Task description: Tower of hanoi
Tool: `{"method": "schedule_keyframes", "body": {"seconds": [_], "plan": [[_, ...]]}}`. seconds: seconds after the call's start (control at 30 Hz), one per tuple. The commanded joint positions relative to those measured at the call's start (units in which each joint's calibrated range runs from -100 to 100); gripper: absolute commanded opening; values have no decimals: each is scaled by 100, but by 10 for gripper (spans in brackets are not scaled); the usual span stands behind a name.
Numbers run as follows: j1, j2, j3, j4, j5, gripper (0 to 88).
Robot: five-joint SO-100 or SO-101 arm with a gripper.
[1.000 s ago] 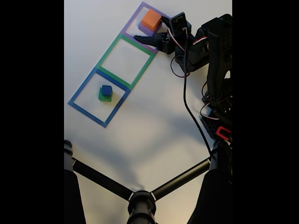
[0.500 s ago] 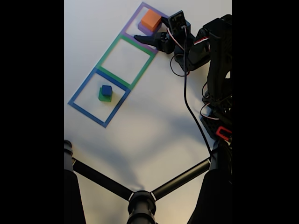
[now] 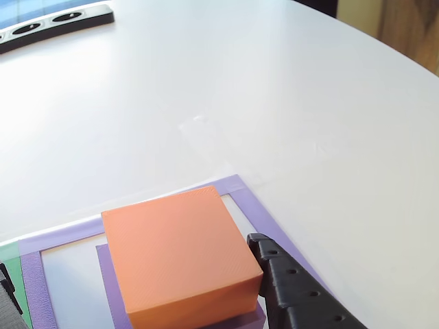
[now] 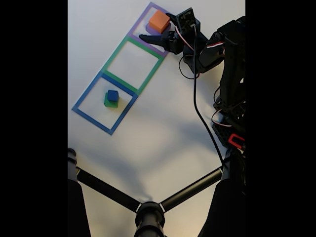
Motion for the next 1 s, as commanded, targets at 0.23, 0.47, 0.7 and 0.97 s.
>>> {"method": "schedule_keyframes", "body": {"seconds": [0.23, 0.47, 0.7, 0.97], "plan": [[-61, -326, 39, 27, 0, 370], [-84, -326, 57, 27, 0, 315], [-115, -326, 48, 11, 0, 245], [-145, -334, 57, 11, 0, 166]]}}
